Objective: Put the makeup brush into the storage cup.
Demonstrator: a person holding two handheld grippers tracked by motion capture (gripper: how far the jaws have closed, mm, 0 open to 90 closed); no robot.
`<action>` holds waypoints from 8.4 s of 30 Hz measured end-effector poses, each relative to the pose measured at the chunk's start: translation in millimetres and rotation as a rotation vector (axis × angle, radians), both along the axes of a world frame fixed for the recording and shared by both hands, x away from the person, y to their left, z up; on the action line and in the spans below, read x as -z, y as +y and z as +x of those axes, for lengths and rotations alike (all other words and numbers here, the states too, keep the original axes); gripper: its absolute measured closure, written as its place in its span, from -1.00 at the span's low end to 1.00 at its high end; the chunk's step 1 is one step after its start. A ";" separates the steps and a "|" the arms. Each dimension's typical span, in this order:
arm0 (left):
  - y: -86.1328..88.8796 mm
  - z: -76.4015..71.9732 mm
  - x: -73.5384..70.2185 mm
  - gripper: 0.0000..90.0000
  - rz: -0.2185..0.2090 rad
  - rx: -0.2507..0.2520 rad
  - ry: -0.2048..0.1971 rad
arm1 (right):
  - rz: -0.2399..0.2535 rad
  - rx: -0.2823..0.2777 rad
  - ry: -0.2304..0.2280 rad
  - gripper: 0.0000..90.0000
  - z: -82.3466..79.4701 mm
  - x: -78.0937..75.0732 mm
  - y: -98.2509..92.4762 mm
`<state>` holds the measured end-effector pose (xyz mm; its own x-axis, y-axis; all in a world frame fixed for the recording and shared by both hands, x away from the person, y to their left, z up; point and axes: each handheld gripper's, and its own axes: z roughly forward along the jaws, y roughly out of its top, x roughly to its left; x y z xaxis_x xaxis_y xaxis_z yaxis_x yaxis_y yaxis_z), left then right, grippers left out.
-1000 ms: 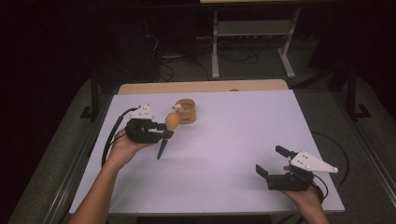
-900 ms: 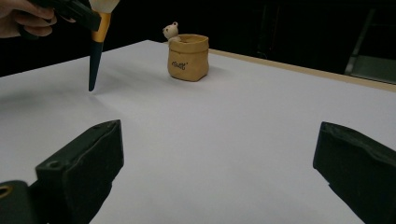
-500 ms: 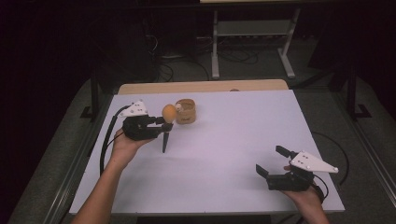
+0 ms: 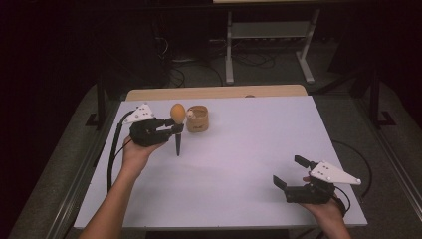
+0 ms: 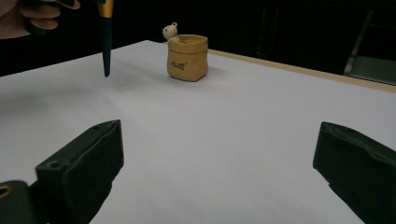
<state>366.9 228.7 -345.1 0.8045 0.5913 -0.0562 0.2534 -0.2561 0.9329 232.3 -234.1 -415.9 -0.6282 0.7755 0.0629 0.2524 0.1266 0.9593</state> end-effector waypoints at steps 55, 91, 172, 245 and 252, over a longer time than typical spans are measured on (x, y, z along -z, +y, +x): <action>-23.6 37.0 -29.6 0.38 -0.039 -0.002 -0.058 | 0.001 0.005 -0.002 -0.97 0.0 -0.4 -1.4; -45.6 68.1 -41.1 0.38 -0.099 -0.030 -0.109 | -0.003 0.007 -0.003 -0.97 -0.6 -0.5 -2.7; -67.3 108.3 10.6 0.38 -0.042 -0.133 -0.067 | 0.013 -0.001 0.006 -0.97 -1.7 0.4 -3.5; -39.7 46.1 -3.4 -0.77 -0.055 -0.033 0.003 | -0.010 -0.002 0.003 -0.97 -1.7 1.6 -2.0; -34.5 39.7 -2.0 -0.77 -0.049 -0.031 0.010 | -0.003 0.001 0.003 -0.97 -1.6 1.5 -1.9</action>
